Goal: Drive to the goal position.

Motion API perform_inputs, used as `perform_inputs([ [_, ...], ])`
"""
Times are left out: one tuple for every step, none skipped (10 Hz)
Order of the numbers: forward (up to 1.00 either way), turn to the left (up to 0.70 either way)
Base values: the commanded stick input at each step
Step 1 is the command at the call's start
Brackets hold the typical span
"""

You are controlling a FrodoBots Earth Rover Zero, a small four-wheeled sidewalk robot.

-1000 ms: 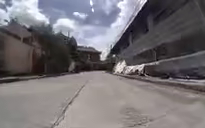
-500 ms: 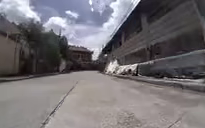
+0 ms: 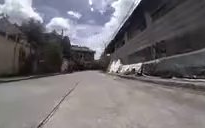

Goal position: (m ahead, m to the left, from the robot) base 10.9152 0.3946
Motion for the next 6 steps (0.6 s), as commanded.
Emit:
perform_inputs([
  [0.7, 0.0],
  [0.7, 0.0],
  [0.7, 0.0],
  [0.7, 0.0],
  [0.7, 0.0],
  [0.7, 0.0],
])
